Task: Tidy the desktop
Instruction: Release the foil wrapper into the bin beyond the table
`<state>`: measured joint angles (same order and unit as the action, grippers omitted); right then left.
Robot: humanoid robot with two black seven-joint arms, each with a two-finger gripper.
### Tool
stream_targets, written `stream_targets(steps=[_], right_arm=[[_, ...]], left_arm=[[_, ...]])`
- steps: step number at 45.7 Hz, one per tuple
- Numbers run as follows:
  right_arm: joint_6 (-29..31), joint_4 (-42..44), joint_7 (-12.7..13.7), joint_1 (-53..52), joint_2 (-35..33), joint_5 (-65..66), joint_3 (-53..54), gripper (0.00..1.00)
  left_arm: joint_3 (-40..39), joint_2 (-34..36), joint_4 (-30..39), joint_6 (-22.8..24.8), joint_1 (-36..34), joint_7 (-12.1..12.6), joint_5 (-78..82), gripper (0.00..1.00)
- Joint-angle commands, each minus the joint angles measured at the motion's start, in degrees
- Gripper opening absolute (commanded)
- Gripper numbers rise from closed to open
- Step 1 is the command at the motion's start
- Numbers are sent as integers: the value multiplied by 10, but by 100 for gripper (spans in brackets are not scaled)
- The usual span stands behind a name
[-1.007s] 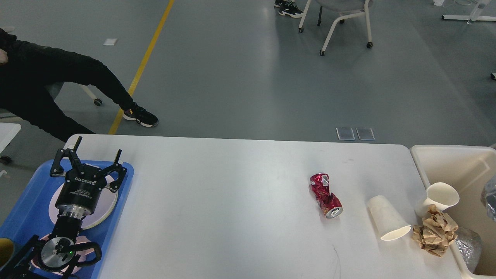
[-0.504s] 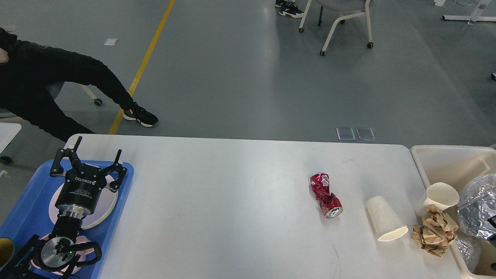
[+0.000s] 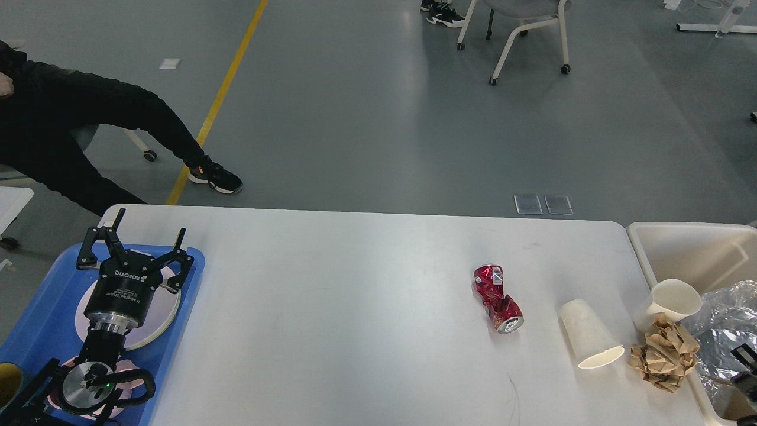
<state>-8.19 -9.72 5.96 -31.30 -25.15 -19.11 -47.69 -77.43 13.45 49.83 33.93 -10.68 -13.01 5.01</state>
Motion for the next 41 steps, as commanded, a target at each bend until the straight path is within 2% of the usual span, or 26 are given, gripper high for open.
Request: stream_targets(steps=[1,18,22,36,41], right_arm=[[-55,-2,-2,4,4,0,7,99],[-64,-2,-5,4,-3,0,7,100],[-54,-4,1,-5,-17,0,7,100],[87,-7,2,-157,-117,13,-6,100],[124,-18,13,-235,-127,63,-45,100]], left_arm=[[0,0,0,0,0,0,0,96],[0,0,0,0,0,0,0,96],[0,0,0,0,0,0,0,96],[0,0,0,0,0,0,0,96],[0,0,0,0,0,0,0,96]])
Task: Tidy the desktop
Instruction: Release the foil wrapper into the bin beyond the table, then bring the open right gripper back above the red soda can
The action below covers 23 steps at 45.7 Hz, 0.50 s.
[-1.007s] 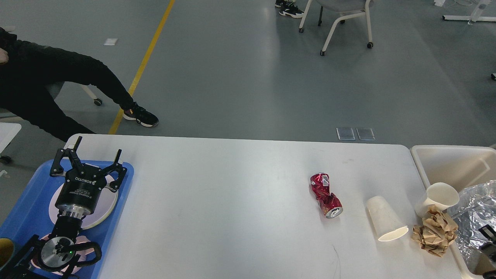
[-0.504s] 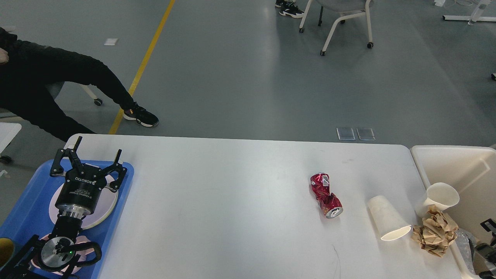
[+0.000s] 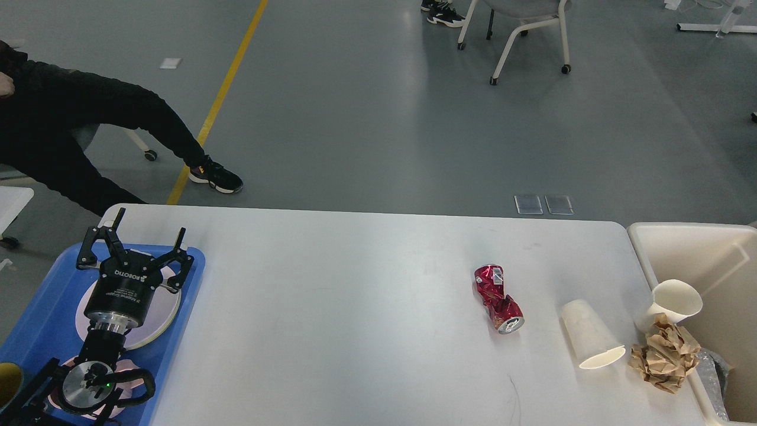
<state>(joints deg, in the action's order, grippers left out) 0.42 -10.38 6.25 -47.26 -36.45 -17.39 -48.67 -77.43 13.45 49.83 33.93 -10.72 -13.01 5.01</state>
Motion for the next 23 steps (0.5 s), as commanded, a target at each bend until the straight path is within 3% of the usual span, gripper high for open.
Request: stream_targets(steps=[1,14,23], right_arm=[[45,-20,17,-94,-14,61,-46,100],[93,-242,71,-368,-9,138,-158,100],[133,-408,97,-515,45,161,-220,100]], left_arm=[[0,0,0,0,0,0,0,96],[0,0,0,0,0,0,0,96],[0,0,0,0,0,1,0,96]])
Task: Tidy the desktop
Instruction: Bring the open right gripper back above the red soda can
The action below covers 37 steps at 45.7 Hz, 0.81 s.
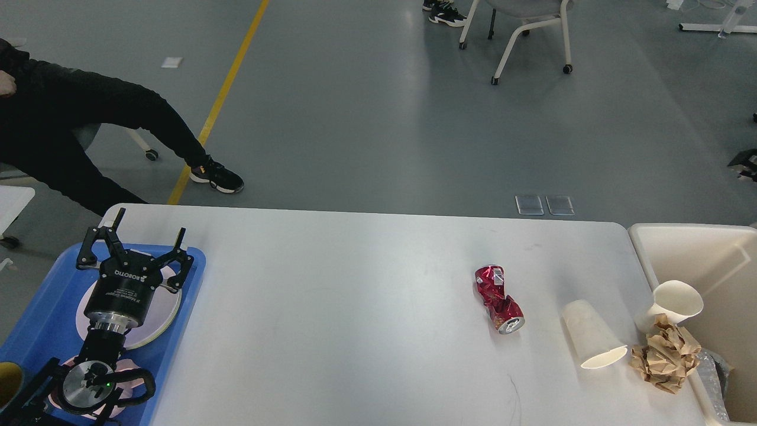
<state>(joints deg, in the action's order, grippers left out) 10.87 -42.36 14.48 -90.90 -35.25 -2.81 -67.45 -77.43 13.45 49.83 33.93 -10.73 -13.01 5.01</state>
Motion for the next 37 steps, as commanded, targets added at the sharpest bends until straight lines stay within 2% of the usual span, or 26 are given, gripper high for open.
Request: stream_targets(steps=[1,6,11,15,19,29,37], right_arm=[[38,-106,17,-96,44,16,-37,100],[129,-169,21,-185,98,16,-56,100],[280,-192,21,-255,157,13,-55,100],[371,-196,21,-284,182,7,-53,100],[434,-227,22,-325,187,5,-46,100],[441,-358,22,-458,135,4,-12,100],[441,-417,22,-495,117,4,-12,100]], left_arm=[[0,0,0,0,0,1,0,96],[0,0,0,0,0,1,0,96],[0,0,0,0,0,1,0,96],[0,0,0,0,0,1,0,96],[0,0,0,0,0,1,0,96],[0,0,0,0,0,1,0,96],[0,0,0,0,0,1,0,96]])
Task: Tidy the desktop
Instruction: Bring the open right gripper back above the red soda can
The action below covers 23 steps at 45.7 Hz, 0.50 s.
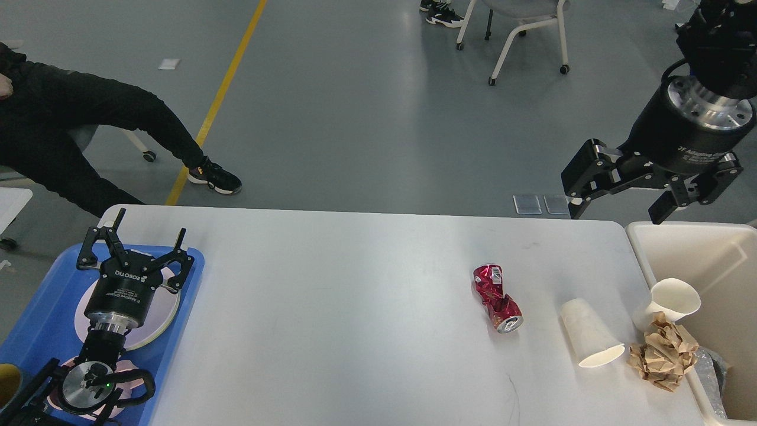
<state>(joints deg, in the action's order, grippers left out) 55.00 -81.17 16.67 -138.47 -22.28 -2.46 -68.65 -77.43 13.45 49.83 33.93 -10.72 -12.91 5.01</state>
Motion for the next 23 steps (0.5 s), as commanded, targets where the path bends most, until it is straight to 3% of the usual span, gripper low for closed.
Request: stream_targets(steps=[1,20,23], right_arm=[[0,-31,0,-20,-13,0,-2,100],[0,-37,-4,-16,-20,0,-3,100],[-21,-35,-6,-3,-23,-1,-2,100]], left_arm=[[0,0,0,0,0,0,0,96],[0,0,0,0,0,0,0,96],[0,0,0,0,0,0,0,96]])
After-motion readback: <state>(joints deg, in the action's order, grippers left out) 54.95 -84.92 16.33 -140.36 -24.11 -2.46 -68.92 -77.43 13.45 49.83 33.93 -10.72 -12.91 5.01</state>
